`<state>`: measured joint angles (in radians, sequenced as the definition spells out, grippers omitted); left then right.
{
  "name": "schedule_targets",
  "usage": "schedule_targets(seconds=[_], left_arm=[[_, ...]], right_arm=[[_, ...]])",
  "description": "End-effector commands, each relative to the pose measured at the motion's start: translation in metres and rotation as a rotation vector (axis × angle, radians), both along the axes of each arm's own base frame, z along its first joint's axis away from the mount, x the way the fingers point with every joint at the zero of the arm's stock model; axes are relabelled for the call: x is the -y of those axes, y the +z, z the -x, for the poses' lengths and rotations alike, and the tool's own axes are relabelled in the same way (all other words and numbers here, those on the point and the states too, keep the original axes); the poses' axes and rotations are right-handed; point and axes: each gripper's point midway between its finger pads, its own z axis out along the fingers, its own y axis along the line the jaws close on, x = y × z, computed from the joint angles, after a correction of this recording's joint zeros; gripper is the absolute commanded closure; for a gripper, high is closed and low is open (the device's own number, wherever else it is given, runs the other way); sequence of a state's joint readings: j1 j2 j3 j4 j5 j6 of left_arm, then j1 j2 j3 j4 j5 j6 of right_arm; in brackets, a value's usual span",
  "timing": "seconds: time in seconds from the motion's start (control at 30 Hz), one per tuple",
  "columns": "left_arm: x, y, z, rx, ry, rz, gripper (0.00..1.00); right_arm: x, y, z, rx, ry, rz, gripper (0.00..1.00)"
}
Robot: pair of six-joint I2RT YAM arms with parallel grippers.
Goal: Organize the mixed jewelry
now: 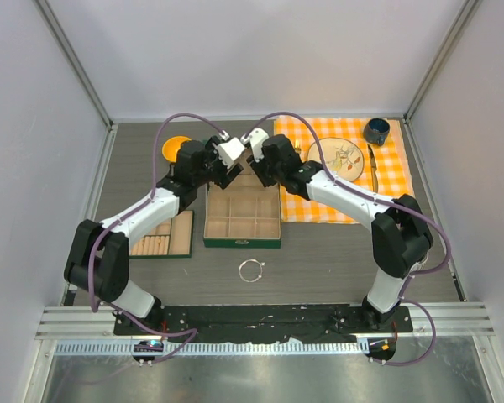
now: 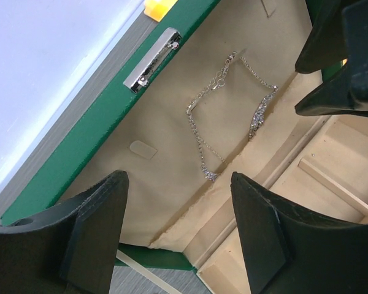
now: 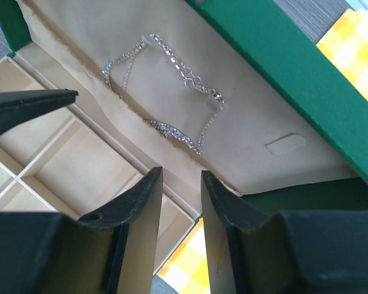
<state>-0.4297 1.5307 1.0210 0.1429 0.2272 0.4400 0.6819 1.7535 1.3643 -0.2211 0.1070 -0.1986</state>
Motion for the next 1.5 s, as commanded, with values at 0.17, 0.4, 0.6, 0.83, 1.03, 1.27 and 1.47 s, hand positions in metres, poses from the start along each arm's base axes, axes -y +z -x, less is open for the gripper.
schedule_targets(seconds=[0.17,0.4,0.6,0.83,1.03,1.27,1.47], left_arm=[[-0.002,0.008,-0.006,0.051,0.029,0.047,0.28],[-0.007,0.012,-0.002,0.061,0.036,0.030,0.28],[-0.017,0.016,0.004,0.063,0.053,0.019,0.26],[-0.036,0.019,0.009,0.019,0.072,0.033,0.24],[-0.038,0.021,0.023,-0.045,0.029,0.037,0.23],[-0.044,0.015,0.036,-0.117,0.022,0.016,0.17],[-0.048,0.016,0.037,-0.114,0.032,0.013,0.16]], right_arm=[[-0.028,0.025,-0.004,0.064,0.044,-0.098,0.64],[-0.035,0.022,0.003,0.084,0.088,-0.040,0.63],[-0.042,0.014,0.003,0.068,0.156,0.009,0.59],[-0.046,0.008,0.002,0.077,0.224,0.093,0.53],[-0.048,0.001,0.007,0.081,0.291,0.178,0.49],[-0.051,-0.015,0.015,0.077,0.349,0.287,0.49],[-0.055,-0.016,0.013,0.103,0.354,0.328,0.49]])
